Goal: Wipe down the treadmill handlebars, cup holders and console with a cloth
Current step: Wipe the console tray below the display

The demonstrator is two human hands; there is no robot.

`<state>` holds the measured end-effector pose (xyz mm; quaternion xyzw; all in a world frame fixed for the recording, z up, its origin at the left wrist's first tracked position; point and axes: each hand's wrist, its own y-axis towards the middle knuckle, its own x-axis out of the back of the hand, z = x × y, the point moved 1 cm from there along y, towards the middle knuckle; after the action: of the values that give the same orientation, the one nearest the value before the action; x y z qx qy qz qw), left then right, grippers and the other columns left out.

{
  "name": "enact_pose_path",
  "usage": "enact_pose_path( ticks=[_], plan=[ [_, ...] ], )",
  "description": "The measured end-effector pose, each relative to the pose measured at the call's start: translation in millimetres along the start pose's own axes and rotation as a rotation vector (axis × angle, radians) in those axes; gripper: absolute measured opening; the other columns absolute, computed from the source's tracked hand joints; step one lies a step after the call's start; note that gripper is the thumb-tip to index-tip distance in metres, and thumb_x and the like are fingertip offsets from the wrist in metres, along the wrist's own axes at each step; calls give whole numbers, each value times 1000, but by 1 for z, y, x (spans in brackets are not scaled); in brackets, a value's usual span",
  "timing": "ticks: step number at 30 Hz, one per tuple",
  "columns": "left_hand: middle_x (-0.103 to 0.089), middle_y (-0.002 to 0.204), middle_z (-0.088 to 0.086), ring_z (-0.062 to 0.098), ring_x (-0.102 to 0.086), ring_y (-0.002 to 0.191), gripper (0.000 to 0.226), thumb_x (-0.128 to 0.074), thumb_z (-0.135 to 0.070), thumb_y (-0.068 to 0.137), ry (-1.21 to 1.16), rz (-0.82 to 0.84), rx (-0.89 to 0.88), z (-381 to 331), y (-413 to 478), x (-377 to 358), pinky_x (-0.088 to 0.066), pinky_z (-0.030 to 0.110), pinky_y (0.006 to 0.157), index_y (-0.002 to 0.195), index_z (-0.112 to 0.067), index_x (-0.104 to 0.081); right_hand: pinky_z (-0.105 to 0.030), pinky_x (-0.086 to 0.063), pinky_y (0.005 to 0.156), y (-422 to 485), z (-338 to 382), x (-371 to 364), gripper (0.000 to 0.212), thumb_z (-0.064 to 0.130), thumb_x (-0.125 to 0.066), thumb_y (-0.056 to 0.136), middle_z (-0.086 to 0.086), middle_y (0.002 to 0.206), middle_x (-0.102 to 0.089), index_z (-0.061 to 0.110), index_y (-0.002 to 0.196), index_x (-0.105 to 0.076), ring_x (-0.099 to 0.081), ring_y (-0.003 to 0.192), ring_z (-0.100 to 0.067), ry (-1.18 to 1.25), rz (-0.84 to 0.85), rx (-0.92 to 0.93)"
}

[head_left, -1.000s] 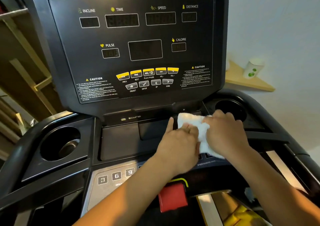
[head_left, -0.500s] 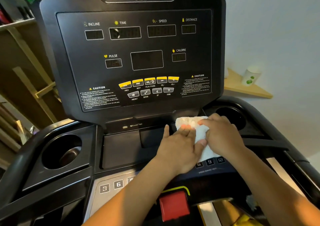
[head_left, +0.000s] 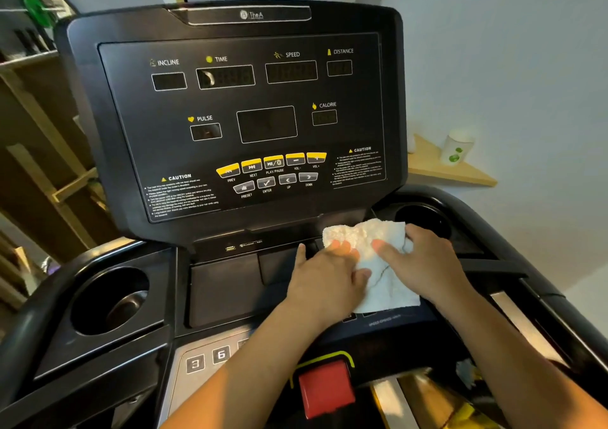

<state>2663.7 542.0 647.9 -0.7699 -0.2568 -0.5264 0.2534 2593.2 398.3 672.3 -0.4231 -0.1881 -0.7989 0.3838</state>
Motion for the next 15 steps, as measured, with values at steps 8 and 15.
enact_pose_path(
  ticks=[8,15],
  plan=[
    [-62,118,-6,15,-60,108,44,-22,-48,94,136,-49,32,19,-50,16,-7,48,117,108,-26,-58,-39,-41,90,-27,33,-19,44,59,-51,88,1,105,-68,26,115,-61,-58,107,-25,-393,39,186],
    [-56,73,-10,11,-67,77,29,-21,-47,85,193,-141,104,80,-96,11,-31,50,109,73,-34,-44,-44,-32,88,-58,85,-58,39,53,-45,93,-5,103,-67,19,107,-59,-52,108,-26,-421,72,361]
  ],
)
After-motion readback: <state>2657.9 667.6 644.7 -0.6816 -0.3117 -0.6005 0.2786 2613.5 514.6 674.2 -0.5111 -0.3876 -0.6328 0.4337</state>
